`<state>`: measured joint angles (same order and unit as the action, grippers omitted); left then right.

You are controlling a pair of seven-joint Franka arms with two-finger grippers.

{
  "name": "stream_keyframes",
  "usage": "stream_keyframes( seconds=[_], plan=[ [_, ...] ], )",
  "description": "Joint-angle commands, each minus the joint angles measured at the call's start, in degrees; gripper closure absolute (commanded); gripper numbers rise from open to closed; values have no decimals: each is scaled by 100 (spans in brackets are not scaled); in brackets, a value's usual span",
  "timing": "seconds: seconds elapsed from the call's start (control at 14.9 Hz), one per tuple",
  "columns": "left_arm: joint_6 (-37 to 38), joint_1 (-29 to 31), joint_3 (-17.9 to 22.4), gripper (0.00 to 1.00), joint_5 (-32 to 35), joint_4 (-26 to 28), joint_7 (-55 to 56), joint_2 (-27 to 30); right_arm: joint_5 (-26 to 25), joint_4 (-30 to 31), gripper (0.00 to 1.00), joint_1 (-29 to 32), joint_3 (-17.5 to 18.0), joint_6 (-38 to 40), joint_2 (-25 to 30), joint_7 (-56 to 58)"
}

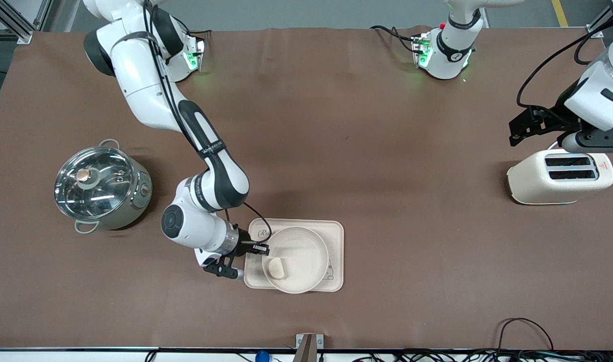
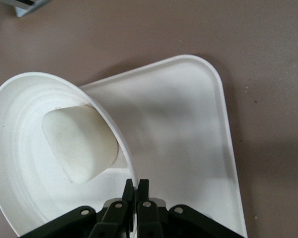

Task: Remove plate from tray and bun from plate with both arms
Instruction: 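Lift the plate with bun off the tray and set it beyond the tray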

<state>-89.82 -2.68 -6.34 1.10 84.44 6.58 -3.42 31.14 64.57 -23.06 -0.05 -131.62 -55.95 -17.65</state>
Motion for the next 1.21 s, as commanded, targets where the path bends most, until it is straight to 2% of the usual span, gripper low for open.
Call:
stream_keyframes(
  seconds=[0.0,0.2,0.27,0.54,0.74,0.87,1.14],
  plan=[
    [96,22,-25,0,13,-103,-52,-36,-21,239,100,74,76,512,576,-63],
    [96,22,-25,0,13,-103,-52,-36,-21,1037,100,4,67,743,1330,-72],
    [96,22,-25,0,21,-103,-52,-36,-21,1510,100,-110,67,682,1611,-54],
    [88,22,-25,0,21,-103,-52,-36,-3,3426,100,-540,102,-309,2491,401],
    [96,22,-25,0,21,-103,-52,-36,32,4149,100,-812,199,-776,2668,508],
    [96,22,-25,0,21,-103,-52,-36,41,4668,100,-1033,234,-1478,2712,517],
    [96,22,-25,0,21,-94,-52,-36,41,5029,100,-1060,409,-1876,2695,648]
  ],
)
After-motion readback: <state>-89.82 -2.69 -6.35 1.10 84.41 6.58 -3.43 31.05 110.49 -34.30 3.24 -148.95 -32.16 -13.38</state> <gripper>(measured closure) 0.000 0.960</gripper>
